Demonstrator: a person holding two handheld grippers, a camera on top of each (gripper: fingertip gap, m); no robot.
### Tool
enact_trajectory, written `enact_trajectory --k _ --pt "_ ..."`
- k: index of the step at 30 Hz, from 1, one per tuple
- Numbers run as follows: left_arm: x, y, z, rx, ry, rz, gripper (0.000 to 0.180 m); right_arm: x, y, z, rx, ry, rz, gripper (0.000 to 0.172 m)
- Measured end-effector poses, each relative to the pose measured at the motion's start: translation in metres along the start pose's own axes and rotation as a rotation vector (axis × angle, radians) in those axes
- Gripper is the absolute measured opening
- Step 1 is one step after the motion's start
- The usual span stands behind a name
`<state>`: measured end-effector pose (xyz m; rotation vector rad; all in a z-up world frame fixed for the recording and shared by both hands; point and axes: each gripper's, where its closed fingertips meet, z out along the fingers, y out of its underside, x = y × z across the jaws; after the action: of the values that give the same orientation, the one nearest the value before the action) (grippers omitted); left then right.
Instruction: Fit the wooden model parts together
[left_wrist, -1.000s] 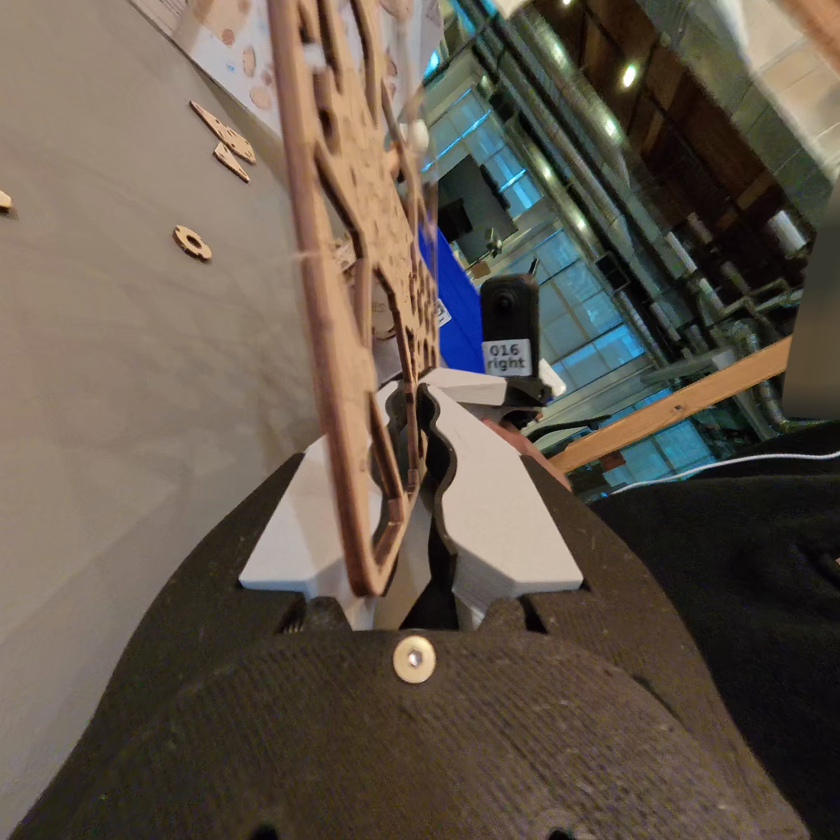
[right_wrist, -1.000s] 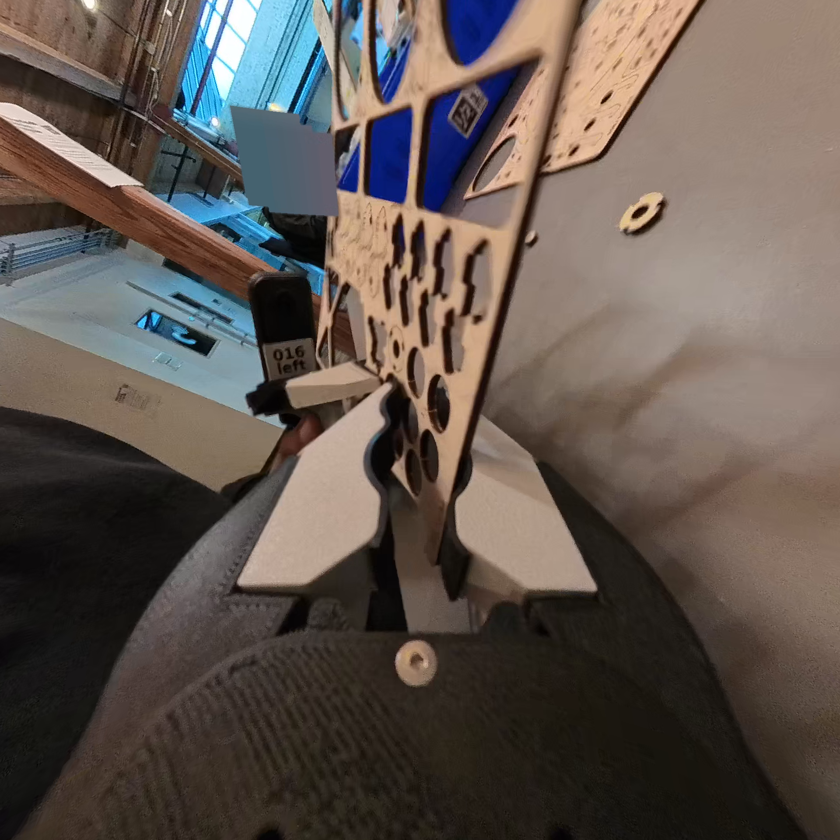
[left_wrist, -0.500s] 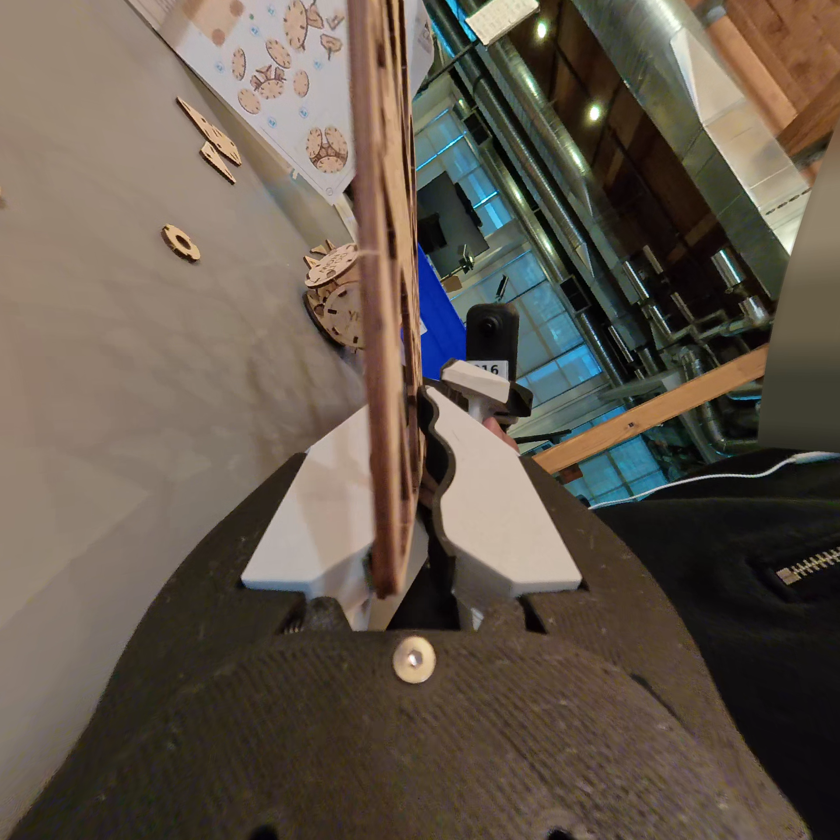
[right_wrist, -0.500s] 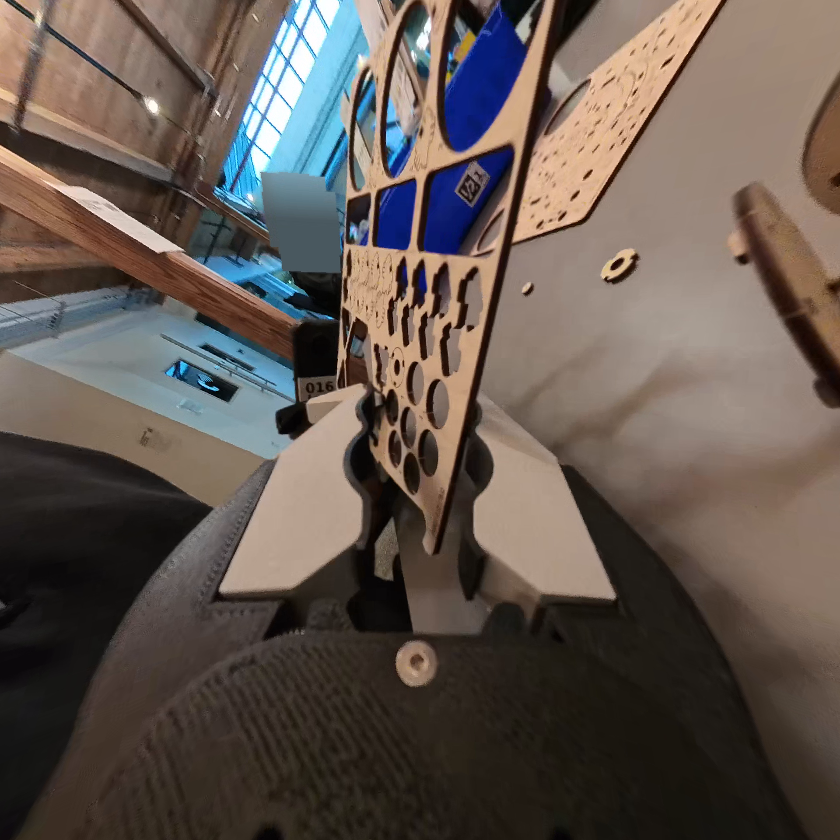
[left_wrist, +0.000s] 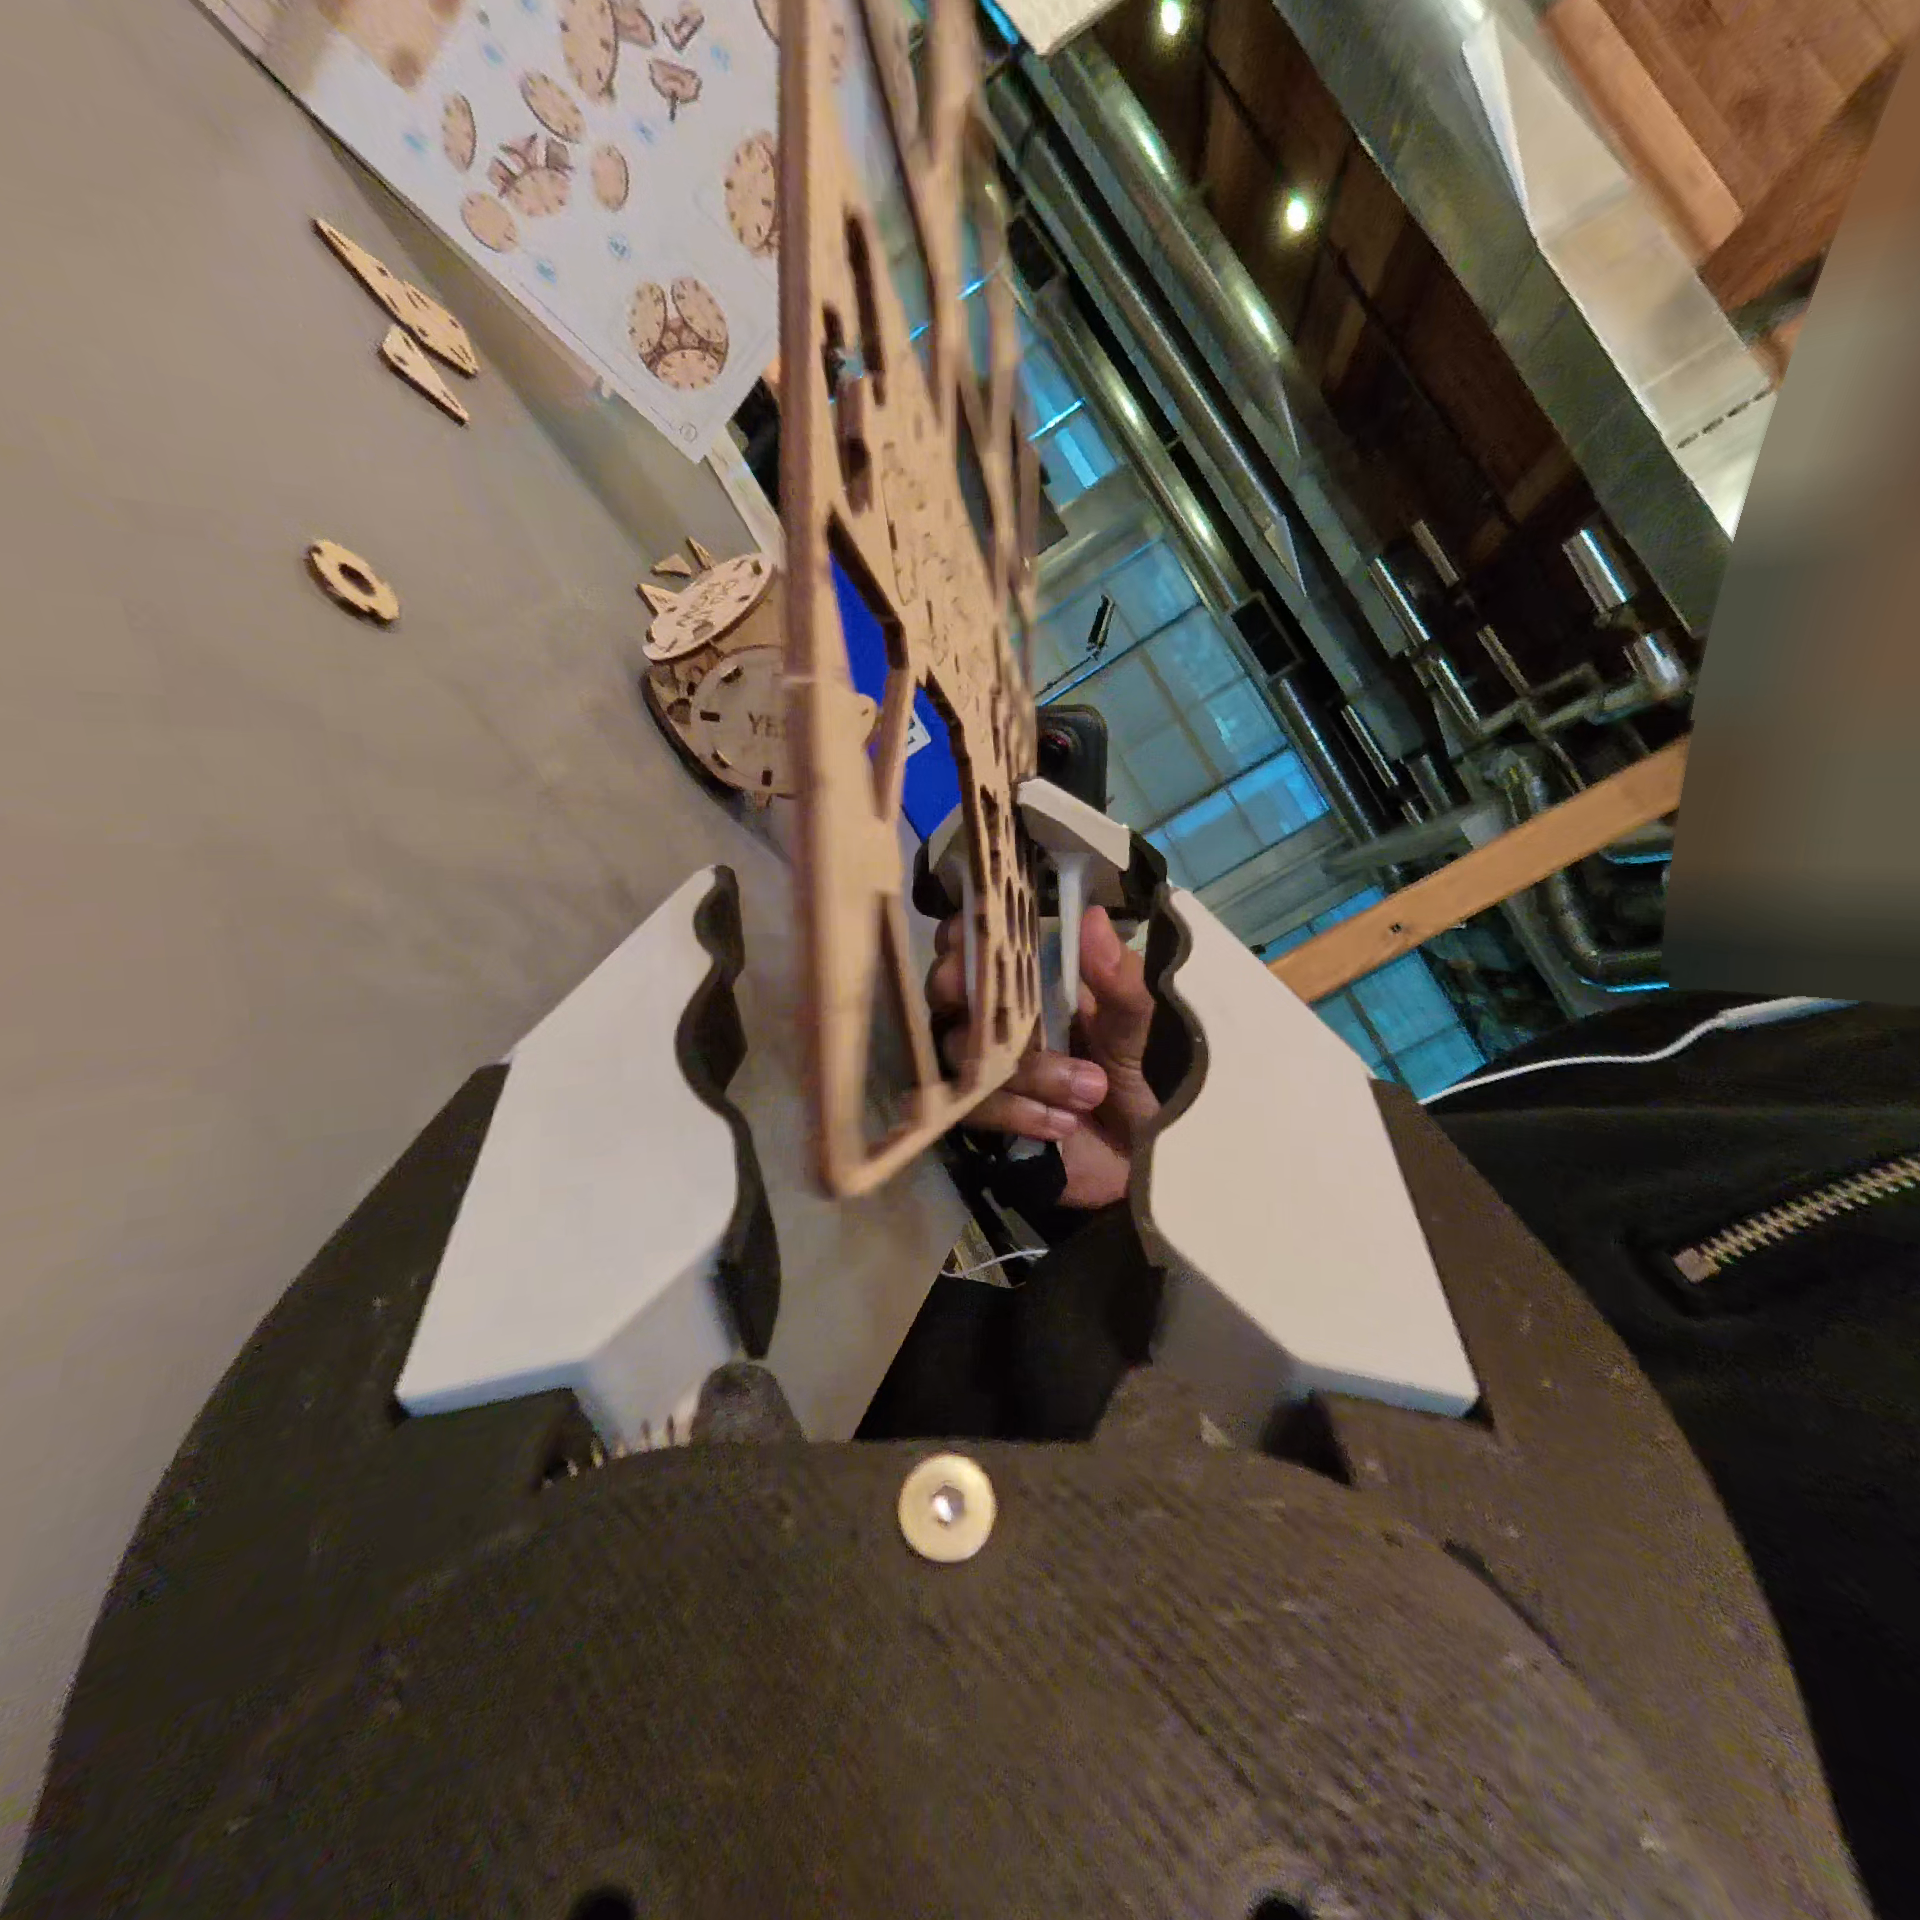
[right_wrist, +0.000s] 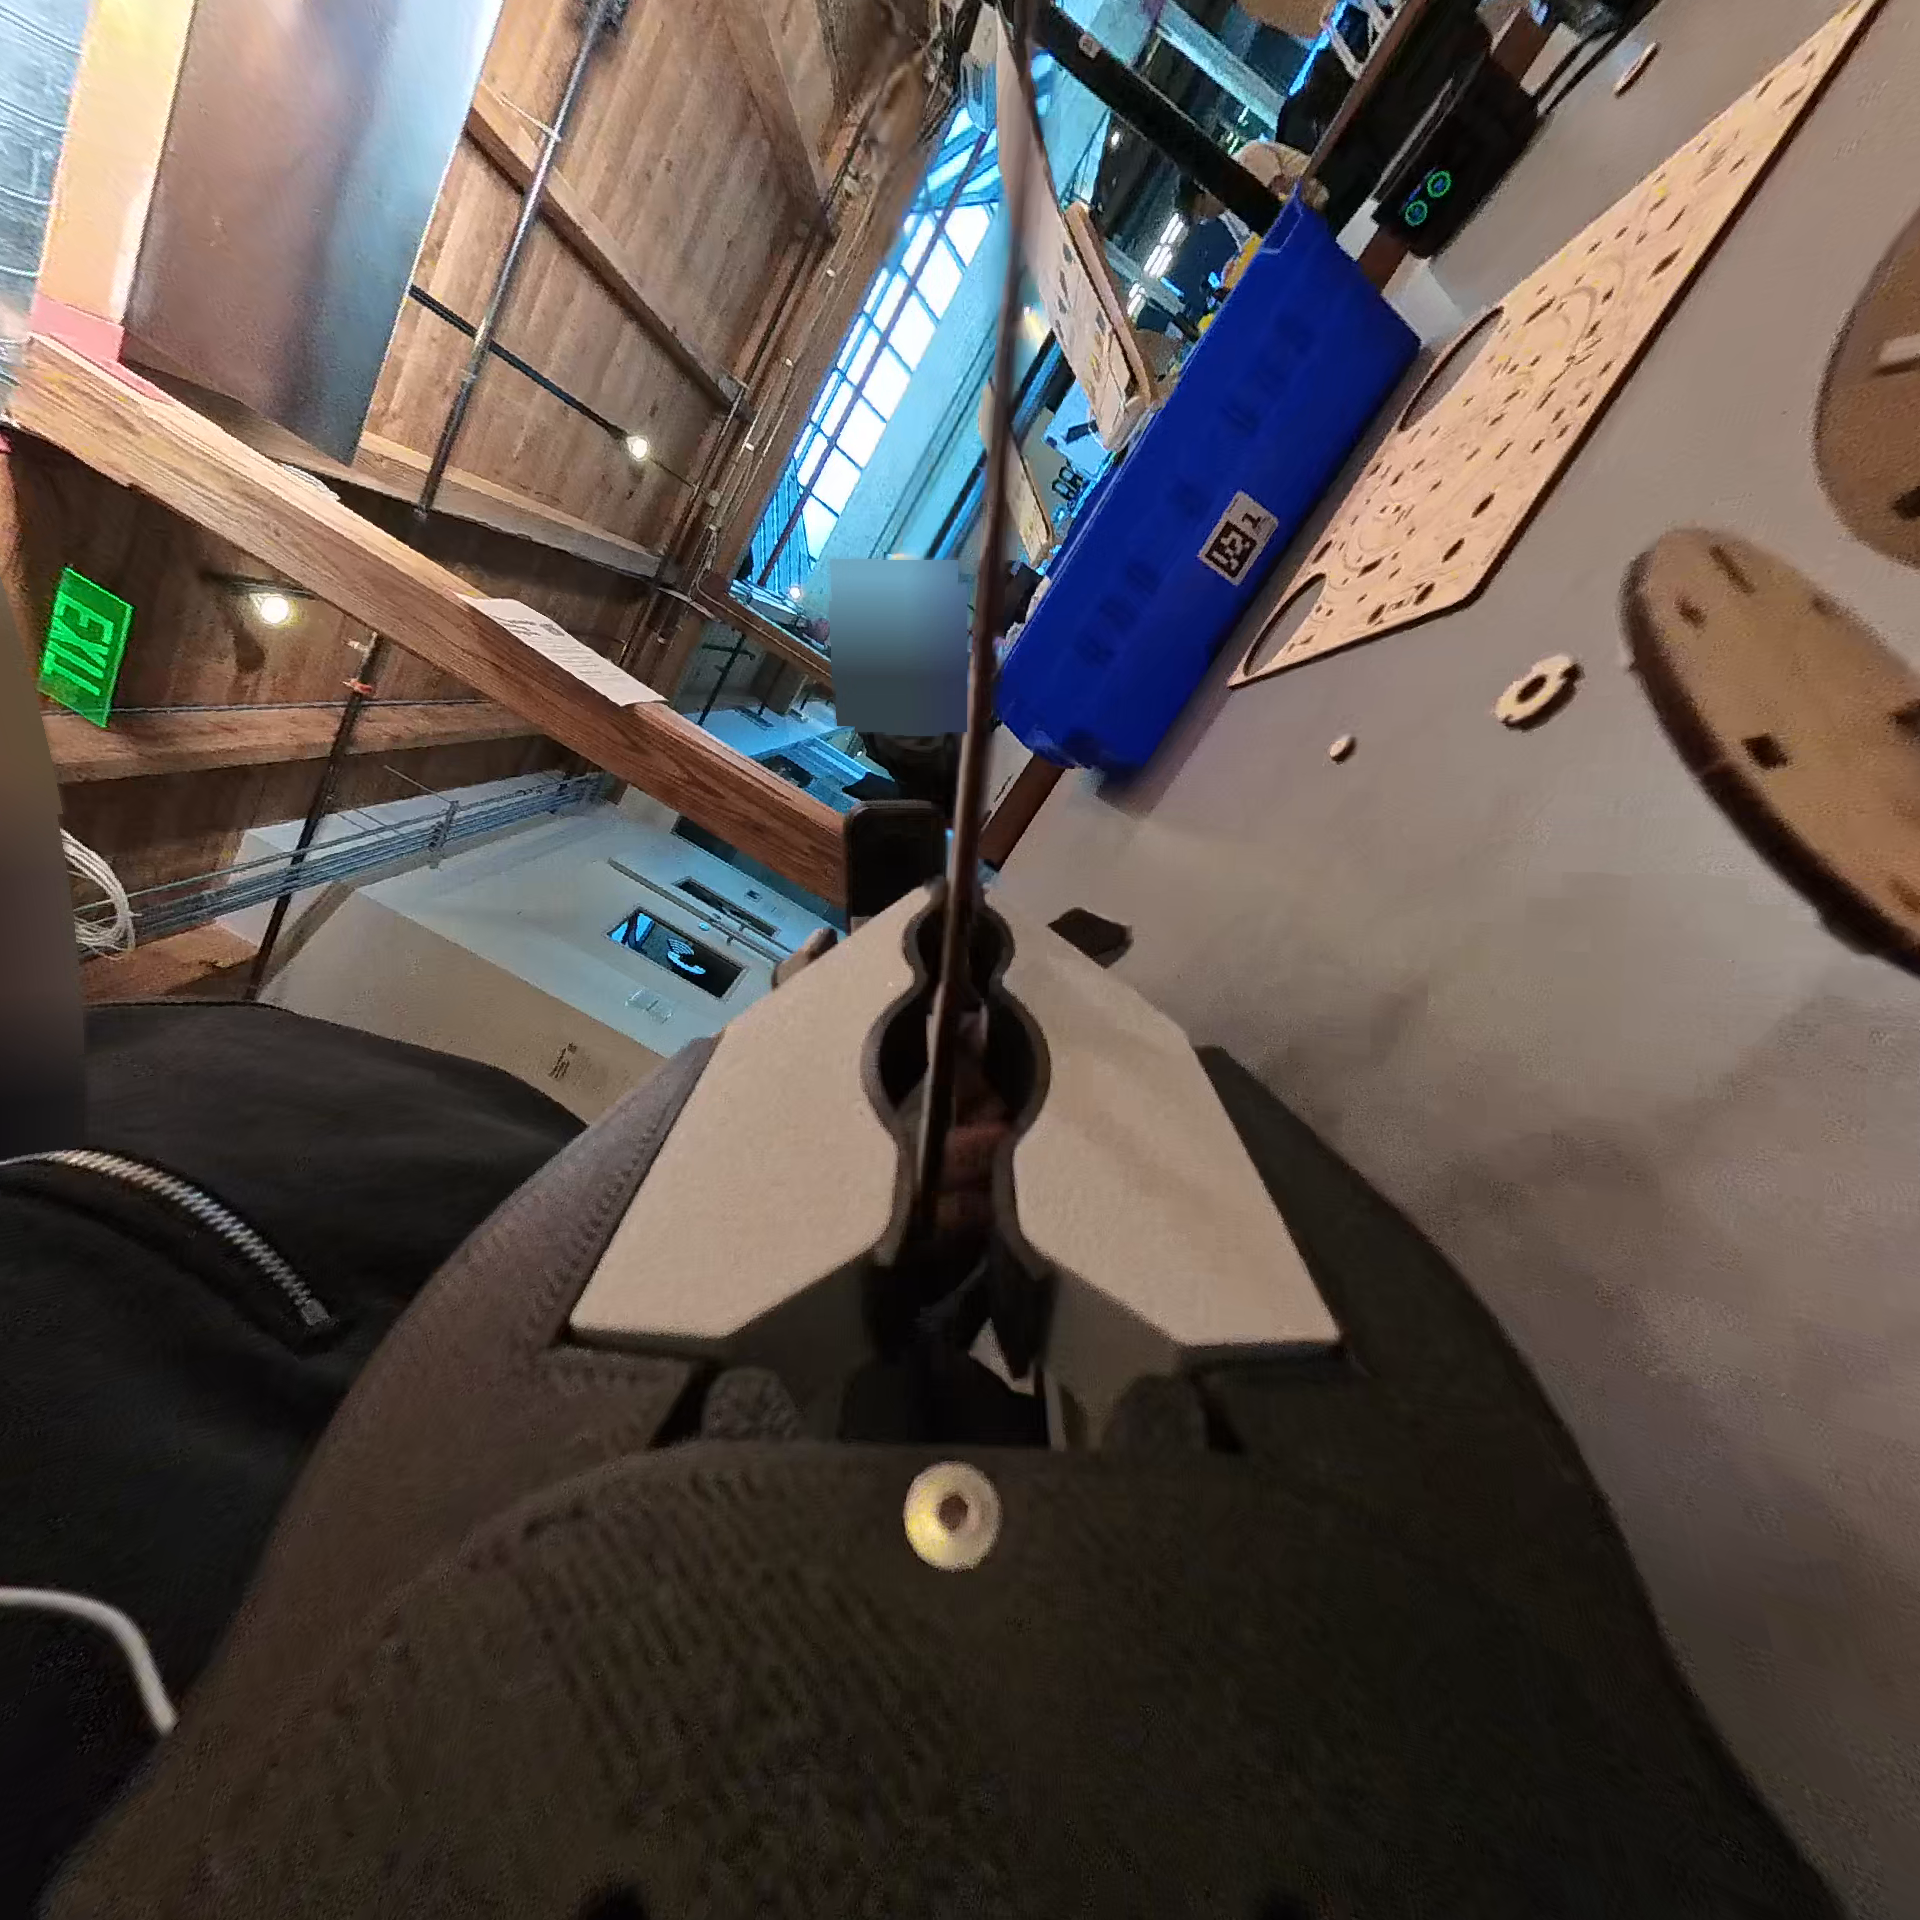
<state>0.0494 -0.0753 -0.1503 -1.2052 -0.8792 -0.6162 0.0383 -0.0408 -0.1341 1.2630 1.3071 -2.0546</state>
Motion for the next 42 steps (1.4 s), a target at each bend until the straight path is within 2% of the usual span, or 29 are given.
enact_trajectory --k 5,10,12,16,18,20,22,25,28,32,42 --pt "0.002 -0.015 -0.017 -0.016 0.025 0.024 0.081 -0.008 0.002 -0.002 -0.03 -0.068 0.024 0.001" --pt "-0.003 -0.057 -0.055 -0.012 0.041 0.073 0.083 -0.013 -0.007 -0.011 -0.011 -0.104 0.026 0.0" --pt "0.0 -0.047 -0.051 -0.103 0.05 0.082 0.084 -0.009 0.0 -0.01 -0.075 -0.07 0.0 0.0" --pt "0.01 0.013 -0.029 -0.414 0.129 0.102 0.082 -0.012 0.022 0.0 -0.222 -0.088 -0.006 0.001" --pt "0.011 0.026 -0.022 -0.473 0.159 0.102 0.067 -0.013 0.026 0.004 -0.234 -0.096 -0.007 0.001" --pt "0.016 0.026 -0.019 -0.456 0.204 0.089 0.034 -0.013 0.028 0.005 -0.232 -0.099 0.004 0.001" --pt "0.021 0.019 -0.018 -0.407 0.248 0.058 0.013 -0.012 0.028 0.004 -0.235 -0.094 0.005 0.002" --pt "0.014 0.014 -0.017 -0.371 0.204 0.046 0.002 -0.011 0.027 0.006 -0.228 -0.094 0.006 0.008" --pt "0.01 0.01 -0.016 -0.34 0.157 0.08 0.001 -0.004 0.03 0.008 -0.24 -0.065 0.021 0.016" --pt "0.006 0.012 -0.014 -0.338 0.116 0.117 0.001 0.001 0.039 0.01 -0.279 -0.035 0.013 0.002" --pt "-0.002 0.013 -0.013 -0.328 0.04 0.134 0.0 0.014 0.039 0.011 -0.268 0.087 -0.072 0.008"
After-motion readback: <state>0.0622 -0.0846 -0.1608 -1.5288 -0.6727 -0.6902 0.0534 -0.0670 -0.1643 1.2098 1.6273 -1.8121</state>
